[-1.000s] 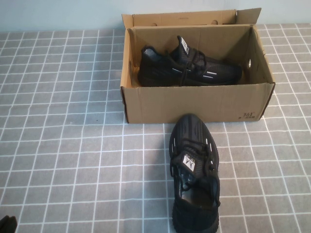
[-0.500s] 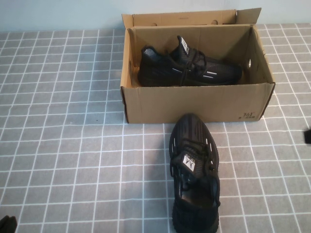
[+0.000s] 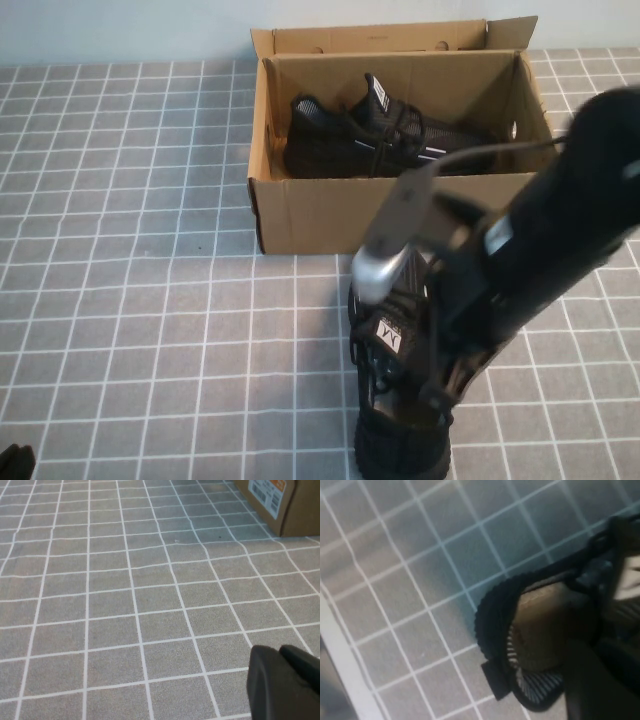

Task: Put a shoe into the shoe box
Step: Pick up the shoe from the table

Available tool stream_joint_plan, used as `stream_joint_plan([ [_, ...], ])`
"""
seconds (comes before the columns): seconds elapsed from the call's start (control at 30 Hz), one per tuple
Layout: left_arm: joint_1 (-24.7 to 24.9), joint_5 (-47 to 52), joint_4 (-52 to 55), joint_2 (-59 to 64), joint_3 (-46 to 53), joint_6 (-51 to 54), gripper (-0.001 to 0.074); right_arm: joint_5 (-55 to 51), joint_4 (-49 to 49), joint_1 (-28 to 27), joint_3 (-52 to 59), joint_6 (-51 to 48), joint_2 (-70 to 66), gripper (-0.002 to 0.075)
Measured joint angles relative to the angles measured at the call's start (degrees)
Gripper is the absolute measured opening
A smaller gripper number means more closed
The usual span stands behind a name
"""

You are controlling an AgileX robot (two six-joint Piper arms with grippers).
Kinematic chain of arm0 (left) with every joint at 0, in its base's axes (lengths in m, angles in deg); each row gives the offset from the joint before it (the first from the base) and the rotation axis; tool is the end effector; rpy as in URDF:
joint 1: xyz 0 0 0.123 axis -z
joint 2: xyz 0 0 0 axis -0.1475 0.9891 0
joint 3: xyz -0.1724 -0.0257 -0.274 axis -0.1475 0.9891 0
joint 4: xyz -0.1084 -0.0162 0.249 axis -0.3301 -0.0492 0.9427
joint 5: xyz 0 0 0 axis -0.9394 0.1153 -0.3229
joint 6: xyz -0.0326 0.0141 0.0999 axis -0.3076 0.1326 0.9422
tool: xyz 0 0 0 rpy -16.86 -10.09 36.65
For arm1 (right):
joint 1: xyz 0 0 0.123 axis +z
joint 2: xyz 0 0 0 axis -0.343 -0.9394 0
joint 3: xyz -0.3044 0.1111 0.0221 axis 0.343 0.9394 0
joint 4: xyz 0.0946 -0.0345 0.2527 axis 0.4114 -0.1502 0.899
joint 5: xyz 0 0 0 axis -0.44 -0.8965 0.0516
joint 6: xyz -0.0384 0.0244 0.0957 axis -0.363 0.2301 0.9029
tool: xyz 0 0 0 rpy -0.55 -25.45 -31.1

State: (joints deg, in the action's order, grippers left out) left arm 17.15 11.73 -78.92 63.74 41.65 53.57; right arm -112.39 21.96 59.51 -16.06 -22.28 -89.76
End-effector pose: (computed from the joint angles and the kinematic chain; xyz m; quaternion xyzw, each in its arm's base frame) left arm 0.0461 -0.0096 0.1647 0.0914 0.8043 -0.0368 0.5860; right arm 0.2367 0.2264 0.3244 -0.5068 0.8371 0.1406 0.1507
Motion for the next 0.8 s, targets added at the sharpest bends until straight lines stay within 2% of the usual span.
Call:
stream_joint_plan([
  [0.07, 0.0, 0.0, 0.0, 0.0, 0.0, 0.0, -0.0001, 0.0, -1.91, 2.19, -0.22, -1.05, -2.0, 0.0086],
  [0.23, 0.0, 0.0, 0.0, 0.0, 0.0, 0.0, -0.0001, 3.02, -3.94, 2.75, -0.26, -1.71, -5.55, 0.0371],
  [0.33, 0.0, 0.0, 0.0, 0.0, 0.0, 0.0, -0.0001, 6.3, -3.94, 2.75, -0.48, -1.92, -6.99, 0.0483],
  [0.5, 0.0, 0.0, 0.0, 0.0, 0.0, 0.0, -0.0001, 12.57, -6.23, 2.75, -0.68, -1.92, -8.82, 0.0508],
  [0.8, 0.0, 0.0, 0.0, 0.0, 0.0, 0.0, -0.0001, 15.6, -16.31, 2.83, -0.73, -1.09, -10.83, 0.0471],
])
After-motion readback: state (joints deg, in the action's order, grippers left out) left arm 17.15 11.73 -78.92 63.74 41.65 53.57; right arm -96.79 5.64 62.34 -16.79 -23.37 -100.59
